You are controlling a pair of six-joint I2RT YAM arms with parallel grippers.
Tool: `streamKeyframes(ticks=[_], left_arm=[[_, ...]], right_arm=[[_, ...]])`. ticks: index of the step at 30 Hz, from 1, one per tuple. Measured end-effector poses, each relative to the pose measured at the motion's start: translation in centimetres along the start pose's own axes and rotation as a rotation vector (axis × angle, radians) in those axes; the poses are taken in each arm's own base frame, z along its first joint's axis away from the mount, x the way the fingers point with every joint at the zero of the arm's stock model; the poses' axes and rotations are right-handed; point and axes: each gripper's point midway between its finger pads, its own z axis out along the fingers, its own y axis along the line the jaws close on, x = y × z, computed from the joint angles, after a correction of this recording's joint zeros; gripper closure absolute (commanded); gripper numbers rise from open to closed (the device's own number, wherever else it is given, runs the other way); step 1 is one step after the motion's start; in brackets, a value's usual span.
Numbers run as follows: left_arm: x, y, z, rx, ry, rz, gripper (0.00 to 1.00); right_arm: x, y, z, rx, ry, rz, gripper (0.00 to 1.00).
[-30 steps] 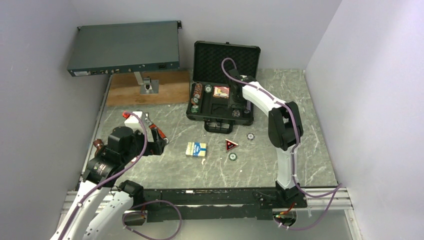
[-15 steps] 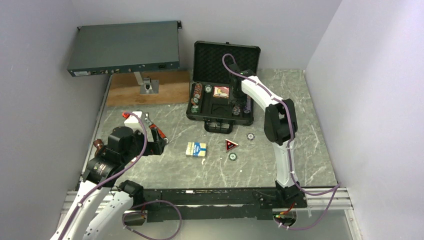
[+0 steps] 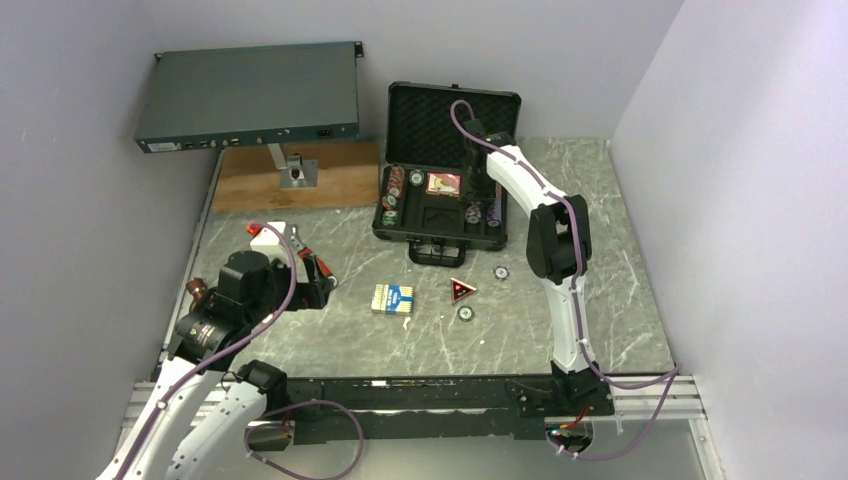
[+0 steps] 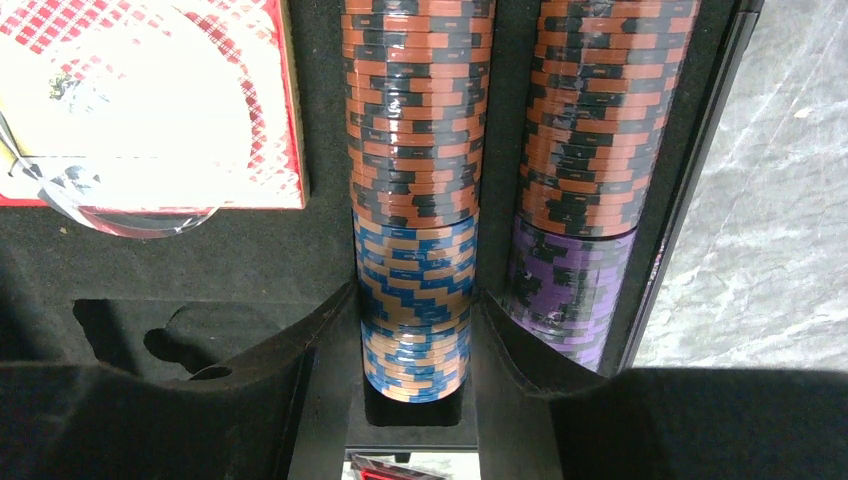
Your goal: Pack up texas hold em set
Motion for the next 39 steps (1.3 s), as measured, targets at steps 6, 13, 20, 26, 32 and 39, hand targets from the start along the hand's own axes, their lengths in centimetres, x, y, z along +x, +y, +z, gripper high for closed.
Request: streamKeyframes(ticks=[6, 13, 20, 26, 32, 39], left_arm=[[0.0, 0.0, 0.0, -0.001, 0.002, 0.0, 0.01], [0.0, 0.0, 0.0, 0.001, 0.001, 0.0, 0.01], [0.0, 0.0, 0.0, 0.001, 0.002, 0.0, 0.01], [0.0, 0.0, 0.0, 0.001, 0.002, 0.0, 0.01], [0.1, -0.2, 0.0, 0.013, 0.005, 0.0, 0.01], [0.2, -0.5, -0.1, 0.029, 0.01, 0.001, 0.01]], right_arm=[[0.0, 0.0, 0.0, -0.015, 0.009, 0.0, 0.49], [-2.3, -0.1, 0.3, -0.05, -0.058, 0.043, 0.3], [-3.9, -0.1, -2.4, -0.08, -0.124, 0.06, 0.28], [-5.0, -0.2, -9.0, -0.158, -0.225, 0.085, 0.28], [-2.5, -1.5, -13.3, -0.195, -0.267, 0.092, 0.27], [4.9, -3.9, -13.1, -0.17, -0.173, 0.063, 0.27]])
